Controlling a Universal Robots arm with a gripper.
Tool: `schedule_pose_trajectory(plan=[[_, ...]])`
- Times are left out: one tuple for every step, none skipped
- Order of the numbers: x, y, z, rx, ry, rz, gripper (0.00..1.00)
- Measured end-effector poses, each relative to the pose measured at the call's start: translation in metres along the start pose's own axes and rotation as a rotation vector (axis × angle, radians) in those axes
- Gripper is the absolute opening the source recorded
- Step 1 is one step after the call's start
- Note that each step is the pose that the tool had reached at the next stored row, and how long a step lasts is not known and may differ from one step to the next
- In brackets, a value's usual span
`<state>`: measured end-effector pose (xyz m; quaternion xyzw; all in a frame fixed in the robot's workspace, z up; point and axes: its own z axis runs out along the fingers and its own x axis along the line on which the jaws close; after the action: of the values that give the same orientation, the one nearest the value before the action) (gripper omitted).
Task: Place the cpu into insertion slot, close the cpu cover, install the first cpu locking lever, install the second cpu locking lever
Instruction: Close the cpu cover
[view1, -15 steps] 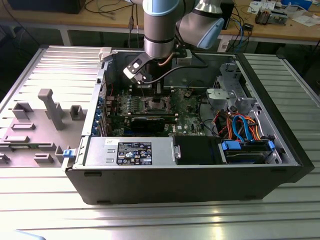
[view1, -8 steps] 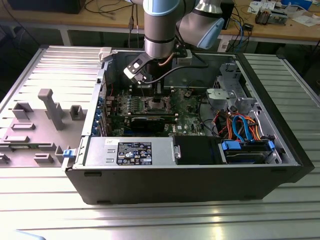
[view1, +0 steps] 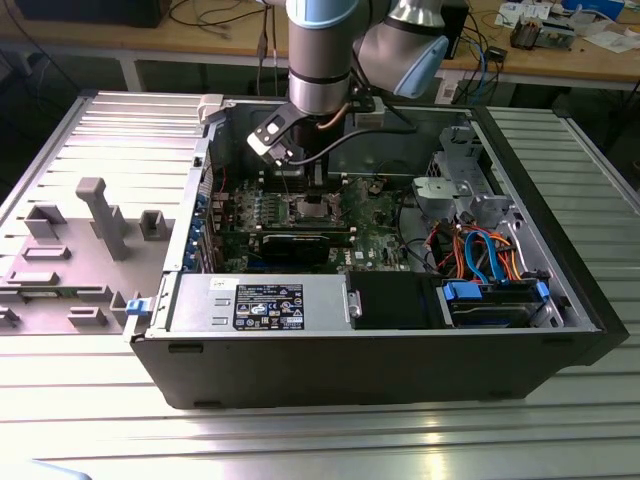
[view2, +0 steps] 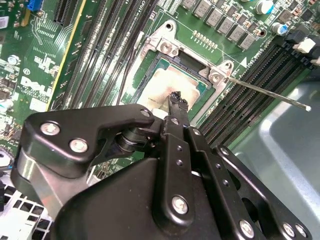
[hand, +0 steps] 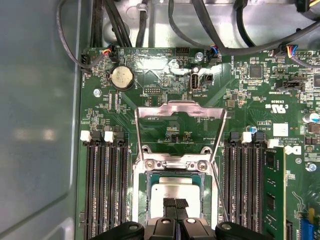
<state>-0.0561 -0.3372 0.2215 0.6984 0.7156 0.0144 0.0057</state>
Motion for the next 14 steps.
schedule_pose_trajectory(plan=[[0.0,0.0,-0.0016,0.0,0.0,0.0,0.11],[0.0,0.0001,-0.0044,0.0,-0.0001,0.0,0.11],[0.0001,0.0002,-0.0063,0.0001,-0.0001,0.0,0.11],[0.0001,0.0002,-0.0083,0.0001,-0.0001,0.0,0.11],[0.0001,0.0003,-0.0098,0.0,0.0,0.0,0.11],[0.0001,0.0003,-0.0111,0.0001,-0.0002,-0.001,0.11],[0.0001,0.0003,-0.0112,0.0,0.0,-0.001,0.11],[0.0001,0.0003,-0.0112,0.0,0.0001,-0.001,0.11],[0.0001,0.0003,-0.0112,0.0001,0.0001,-0.001,0.11],[0.0001,0.0003,-0.0112,0.0001,0.0,-0.001,0.11],[0.0001,0.0003,-0.0113,0.0002,-0.0001,-0.001,0.11],[0.0001,0.0003,-0.0113,0.0002,-0.0001,-0.001,0.11],[0.0001,0.0003,-0.0113,0.0003,-0.0001,-0.001,0.11],[0.0001,0.0003,-0.0113,0.0002,-0.0001,-0.001,0.11]])
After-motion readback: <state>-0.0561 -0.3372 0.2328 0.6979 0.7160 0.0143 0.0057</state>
